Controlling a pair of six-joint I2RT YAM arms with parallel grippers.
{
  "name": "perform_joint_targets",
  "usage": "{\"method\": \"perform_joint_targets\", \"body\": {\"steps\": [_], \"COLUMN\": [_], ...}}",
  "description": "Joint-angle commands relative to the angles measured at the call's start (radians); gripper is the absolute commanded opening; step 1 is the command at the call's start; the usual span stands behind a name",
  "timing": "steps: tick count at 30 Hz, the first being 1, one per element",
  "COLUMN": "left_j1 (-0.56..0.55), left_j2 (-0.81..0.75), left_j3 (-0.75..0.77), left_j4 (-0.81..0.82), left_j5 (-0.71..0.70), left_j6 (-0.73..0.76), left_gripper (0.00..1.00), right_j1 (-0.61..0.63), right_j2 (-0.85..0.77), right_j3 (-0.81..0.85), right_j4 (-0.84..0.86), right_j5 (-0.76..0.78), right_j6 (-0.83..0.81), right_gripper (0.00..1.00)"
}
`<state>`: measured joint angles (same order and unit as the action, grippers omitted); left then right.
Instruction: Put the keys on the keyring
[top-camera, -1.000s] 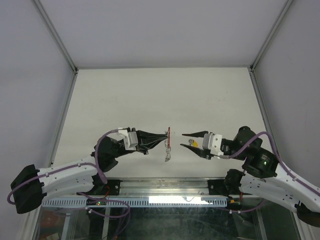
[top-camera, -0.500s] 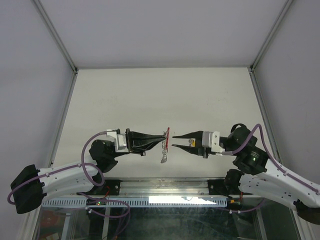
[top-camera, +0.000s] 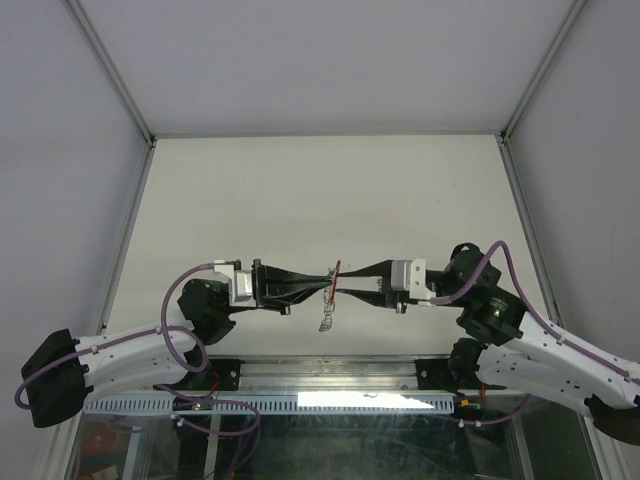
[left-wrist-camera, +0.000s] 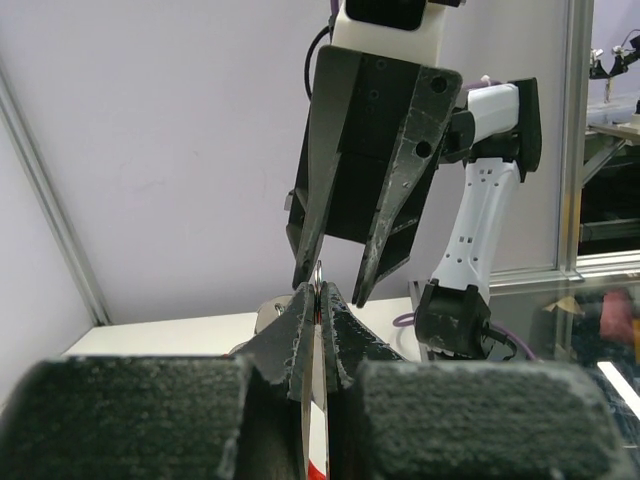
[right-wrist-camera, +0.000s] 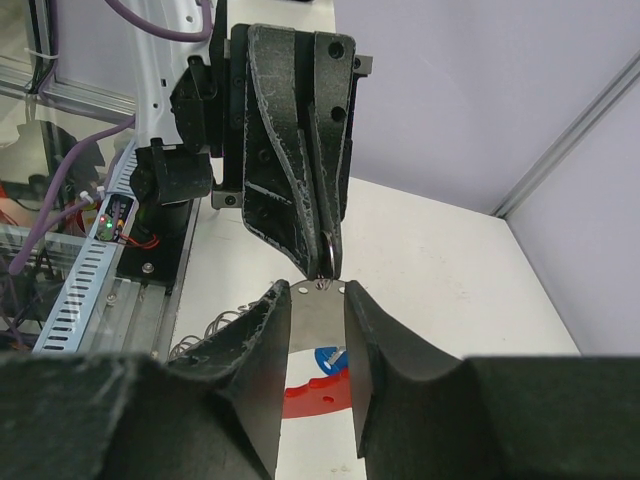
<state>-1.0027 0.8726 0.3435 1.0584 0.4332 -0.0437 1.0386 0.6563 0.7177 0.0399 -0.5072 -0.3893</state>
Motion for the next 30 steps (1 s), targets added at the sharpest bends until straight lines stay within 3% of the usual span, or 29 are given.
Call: {"method": "perform_joint_targets", "body": {"steps": [1,14,30], "left_j1": [-0.01,-0.01,-0.01], "left_j2": [-0.013,-0.014,-0.016], "left_j3": [0.052,0.074,0.092], "left_j4": [0.04,-0.027,-0.089], "left_j5": [0.037,0.052,0.056], "left_j6": [-0.018,0.027,0.047], "left_gripper": [0.0,0.0,0.0], "right_j1": [0.005,0.005,0.005], "right_j2": [0.009,0.039,0.008], "right_j3": [0.02,0.044,0.052], "right_j4": [0.026,0.006,-0.006], "right_j5": [-0.008,-0.039,-0.022], "right_j6": [0.014,0.007,0.0], "right_gripper": [0.3,0.19,0.19]}}
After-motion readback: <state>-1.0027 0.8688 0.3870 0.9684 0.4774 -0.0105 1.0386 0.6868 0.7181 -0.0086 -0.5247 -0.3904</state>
